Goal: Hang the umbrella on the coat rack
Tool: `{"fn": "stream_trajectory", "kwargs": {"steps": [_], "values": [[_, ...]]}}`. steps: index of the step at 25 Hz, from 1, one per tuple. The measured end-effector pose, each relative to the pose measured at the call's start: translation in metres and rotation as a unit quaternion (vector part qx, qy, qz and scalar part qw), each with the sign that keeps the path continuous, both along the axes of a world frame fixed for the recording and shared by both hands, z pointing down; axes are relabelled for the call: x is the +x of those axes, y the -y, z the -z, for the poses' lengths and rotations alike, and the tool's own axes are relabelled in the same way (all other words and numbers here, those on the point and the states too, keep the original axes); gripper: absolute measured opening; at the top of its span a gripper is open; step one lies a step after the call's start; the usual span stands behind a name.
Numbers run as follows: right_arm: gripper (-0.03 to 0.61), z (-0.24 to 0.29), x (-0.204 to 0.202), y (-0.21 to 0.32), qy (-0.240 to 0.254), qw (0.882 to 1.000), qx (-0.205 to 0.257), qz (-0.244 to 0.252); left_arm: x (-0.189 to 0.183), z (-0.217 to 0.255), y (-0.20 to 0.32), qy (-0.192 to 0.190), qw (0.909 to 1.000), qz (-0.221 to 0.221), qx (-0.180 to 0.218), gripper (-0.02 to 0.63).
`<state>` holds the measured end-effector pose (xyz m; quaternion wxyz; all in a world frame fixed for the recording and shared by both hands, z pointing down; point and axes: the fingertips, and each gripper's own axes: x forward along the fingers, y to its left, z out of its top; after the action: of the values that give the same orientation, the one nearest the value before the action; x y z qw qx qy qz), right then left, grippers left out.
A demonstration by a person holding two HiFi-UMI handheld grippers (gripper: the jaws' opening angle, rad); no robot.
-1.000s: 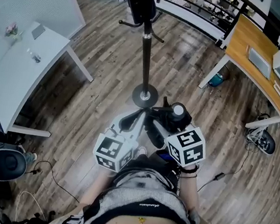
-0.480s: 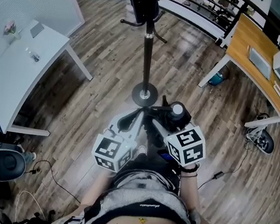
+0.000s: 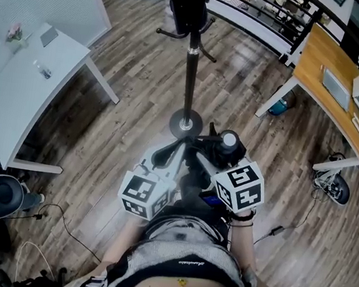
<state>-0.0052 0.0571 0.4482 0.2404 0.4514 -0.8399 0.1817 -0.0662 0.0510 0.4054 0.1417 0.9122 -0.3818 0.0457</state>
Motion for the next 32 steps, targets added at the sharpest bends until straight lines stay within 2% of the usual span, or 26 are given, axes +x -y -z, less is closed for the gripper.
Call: {"fn": "stream_trajectory", "kwargs": {"steps": [14,32], "values": [[0.265,0.0,0.009,0.057,0.006,1.0,-0.005,0.009,0.015,-0.002,0.058,0.002,1.0,0.004,-0.008,0.015],[0.265,-0.001,0.039,0.133,0.015,1.0,-0.005,0.008,0.045,0.001,0.127,0.018,0.9998,0.001,-0.005,0.015]]}}
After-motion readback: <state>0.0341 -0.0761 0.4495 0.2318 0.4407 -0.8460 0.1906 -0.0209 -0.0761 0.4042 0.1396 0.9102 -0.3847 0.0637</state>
